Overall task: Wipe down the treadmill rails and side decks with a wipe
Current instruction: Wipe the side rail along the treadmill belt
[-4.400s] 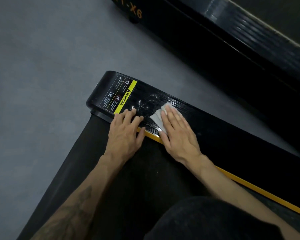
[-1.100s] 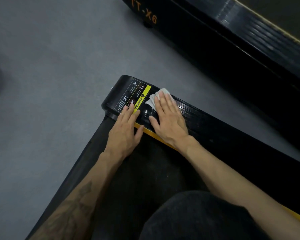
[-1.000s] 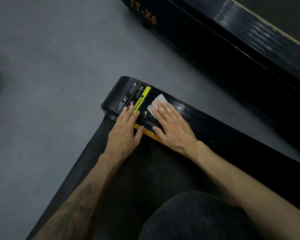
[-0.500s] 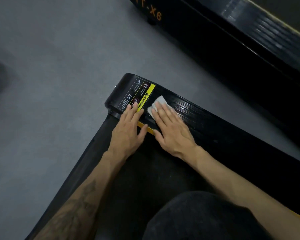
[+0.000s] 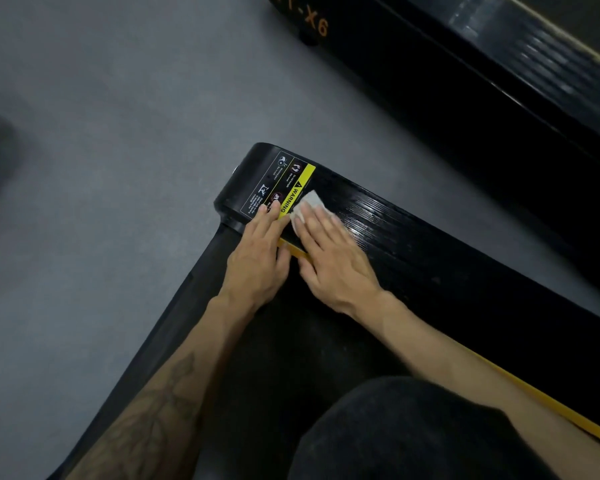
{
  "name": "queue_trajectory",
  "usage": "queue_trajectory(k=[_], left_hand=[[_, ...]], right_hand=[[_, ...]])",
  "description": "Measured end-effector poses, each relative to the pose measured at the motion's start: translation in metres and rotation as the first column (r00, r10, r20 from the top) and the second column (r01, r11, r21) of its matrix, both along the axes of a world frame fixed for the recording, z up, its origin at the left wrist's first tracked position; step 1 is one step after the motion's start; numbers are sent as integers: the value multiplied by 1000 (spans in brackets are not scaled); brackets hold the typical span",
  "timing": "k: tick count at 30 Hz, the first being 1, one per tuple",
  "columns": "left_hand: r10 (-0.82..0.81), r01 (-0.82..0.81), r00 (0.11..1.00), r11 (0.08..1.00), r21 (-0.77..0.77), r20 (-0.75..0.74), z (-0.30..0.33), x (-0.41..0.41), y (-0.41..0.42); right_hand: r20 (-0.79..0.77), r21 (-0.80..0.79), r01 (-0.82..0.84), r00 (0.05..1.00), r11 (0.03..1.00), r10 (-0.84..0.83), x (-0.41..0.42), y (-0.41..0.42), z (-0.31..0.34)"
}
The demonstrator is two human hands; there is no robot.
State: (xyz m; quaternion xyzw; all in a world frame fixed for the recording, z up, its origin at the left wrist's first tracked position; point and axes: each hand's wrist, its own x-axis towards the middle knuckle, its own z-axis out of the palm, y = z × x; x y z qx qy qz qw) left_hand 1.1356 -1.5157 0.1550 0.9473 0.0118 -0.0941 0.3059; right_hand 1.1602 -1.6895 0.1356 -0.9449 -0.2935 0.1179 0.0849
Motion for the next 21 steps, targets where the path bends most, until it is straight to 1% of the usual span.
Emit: queue_trajectory(k=[2,4,6,10,12,13,15,18,20,21], left_hand=[[-1,1,1000,1000,-5,-8,1,1,2],[-1,1,1000,1000,-2,-13,2,2,3],[2,-2,1000,1000,0,-14,3,1,2],[9,-10,1000,1000,-6,-17,4,1,0],[-1,1,1000,1000,-7,-19,4,1,1],[-8,7,1000,1000,-13,-21,4,1,2],[-16,15,1000,1000,-26,-24,4,1,4],[-22,21,1000,999,-29,-17,3,1,7],[-27,26,999,999,-31,-19,3,2,8],[-29,28,999,999,-32,-22,3,2,8]], right_hand=[[-6,4,-100,995,995,100,-10,-24,0],[17,-32,-136,990,990,137,-12,-46,1],[30,-34,-77,996,996,78,-7,-50,0],[3,9,115,993,993,-115,7,-5,2],[-14,-2,134,991,991,-134,6,13,0],[-16,-10,109,994,994,-109,2,16,0],[-22,-5,7,1000,1000,-7,-9,9,0],[-10,9,-139,990,990,139,-19,-21,1],[24,-30,-165,986,986,165,-17,-38,1],[35,-34,-139,990,990,140,-14,-41,2]])
